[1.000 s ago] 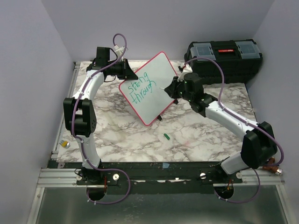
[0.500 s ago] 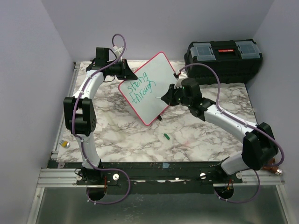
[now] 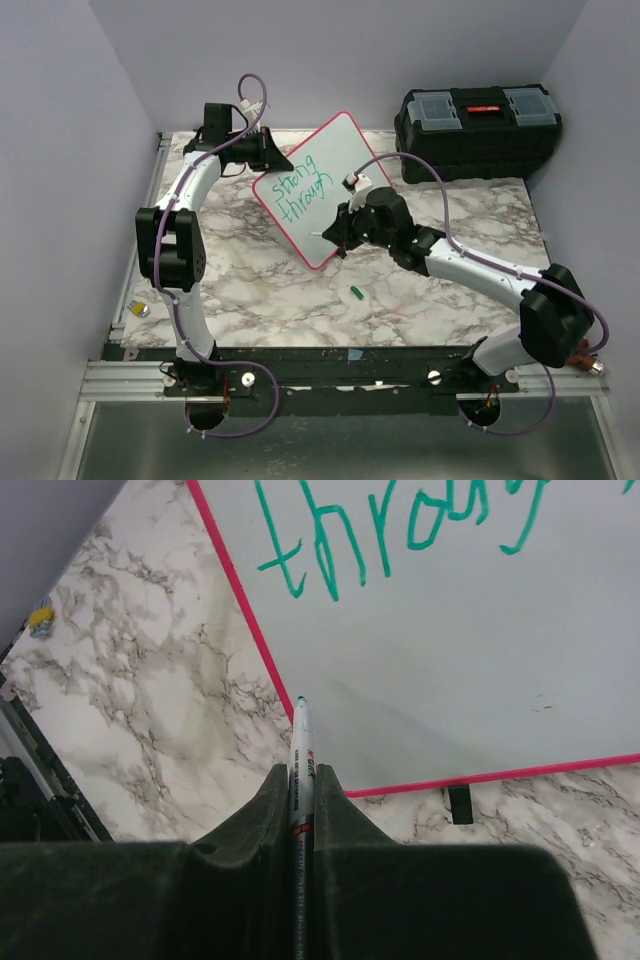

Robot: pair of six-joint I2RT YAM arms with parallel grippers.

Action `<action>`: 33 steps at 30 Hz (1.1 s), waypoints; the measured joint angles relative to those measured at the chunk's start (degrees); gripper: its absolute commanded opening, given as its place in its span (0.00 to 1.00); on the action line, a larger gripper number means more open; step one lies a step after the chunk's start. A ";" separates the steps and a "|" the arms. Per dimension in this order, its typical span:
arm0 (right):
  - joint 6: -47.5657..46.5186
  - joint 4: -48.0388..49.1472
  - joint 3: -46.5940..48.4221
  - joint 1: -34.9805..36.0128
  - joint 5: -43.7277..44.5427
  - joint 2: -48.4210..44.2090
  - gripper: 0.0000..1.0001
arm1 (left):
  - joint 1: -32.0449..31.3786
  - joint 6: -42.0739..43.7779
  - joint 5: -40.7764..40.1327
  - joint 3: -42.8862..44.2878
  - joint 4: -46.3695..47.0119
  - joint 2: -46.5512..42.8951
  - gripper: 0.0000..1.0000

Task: Write a sentence on the whiteboard

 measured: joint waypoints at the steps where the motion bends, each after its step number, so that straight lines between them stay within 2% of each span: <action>1: -0.11 0.33 0.00 0.52 0.11 0.20 0.01 | 0.07 -0.15 0.09 -0.15 0.17 0.00 0.00; 8: -0.17 1.20 0.48 2.91 2.32 3.50 0.01 | 0.44 -0.68 0.39 -0.96 1.20 0.00 0.00; 33: -0.11 2.56 6.25 2.97 5.81 11.34 0.01 | 0.70 -1.36 0.74 -1.62 2.25 0.00 0.00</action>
